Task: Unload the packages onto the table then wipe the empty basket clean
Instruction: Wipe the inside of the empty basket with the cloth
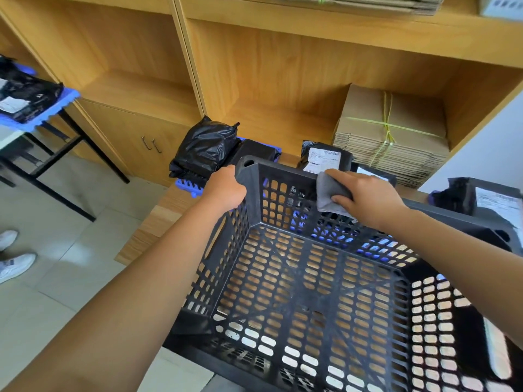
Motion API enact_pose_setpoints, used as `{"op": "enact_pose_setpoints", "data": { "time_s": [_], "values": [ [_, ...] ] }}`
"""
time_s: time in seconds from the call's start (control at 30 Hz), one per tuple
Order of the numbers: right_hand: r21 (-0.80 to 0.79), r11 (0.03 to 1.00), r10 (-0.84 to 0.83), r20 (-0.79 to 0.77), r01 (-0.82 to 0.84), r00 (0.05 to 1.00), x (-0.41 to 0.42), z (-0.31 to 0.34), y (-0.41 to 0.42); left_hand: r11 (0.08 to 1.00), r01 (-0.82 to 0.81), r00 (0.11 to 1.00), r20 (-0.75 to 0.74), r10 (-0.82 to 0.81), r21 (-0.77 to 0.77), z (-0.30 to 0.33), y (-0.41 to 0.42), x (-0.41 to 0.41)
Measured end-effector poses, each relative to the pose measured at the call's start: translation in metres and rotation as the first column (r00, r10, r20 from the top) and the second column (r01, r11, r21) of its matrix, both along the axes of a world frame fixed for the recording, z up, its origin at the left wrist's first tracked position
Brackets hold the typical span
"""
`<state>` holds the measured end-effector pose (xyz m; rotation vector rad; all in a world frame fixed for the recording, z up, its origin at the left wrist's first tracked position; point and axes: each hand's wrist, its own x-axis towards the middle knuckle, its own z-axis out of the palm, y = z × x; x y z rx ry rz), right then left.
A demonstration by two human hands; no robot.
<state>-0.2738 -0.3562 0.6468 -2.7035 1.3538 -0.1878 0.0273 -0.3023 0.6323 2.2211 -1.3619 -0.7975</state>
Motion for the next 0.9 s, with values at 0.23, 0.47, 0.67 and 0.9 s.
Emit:
{"op": "enact_pose_setpoints", "data": {
  "time_s": [0.23, 0.47, 0.67, 0.9],
  "values": [
    [-0.108, 0.990, -0.093, -0.007, 0.091, 0.996, 0.036, -0.008, -0.004, 1.000, 0.007, 1.000, 0.022, -0.007, -0.010, 0.000, -0.001, -0.001],
    [-0.160, 0.984, -0.075, 0.056, 0.083, 0.996, 0.099, -0.009, -0.001, 1.000, 0.009, 1.000, 0.029, -0.009, -0.012, 0.002, 0.002, -0.003],
    [-0.133, 0.985, -0.097, 0.074, 0.107, 0.993, 0.153, -0.010, -0.007, 0.999, 0.043, 0.996, 0.076, -0.042, -0.014, 0.009, 0.003, -0.006],
    [-0.030, 0.992, -0.118, 0.145, 0.124, 0.982, 0.151, -0.001, -0.006, 0.999, 0.043, 0.999, 0.006, -0.043, 0.003, 0.015, 0.009, -0.007]
  ]
}}
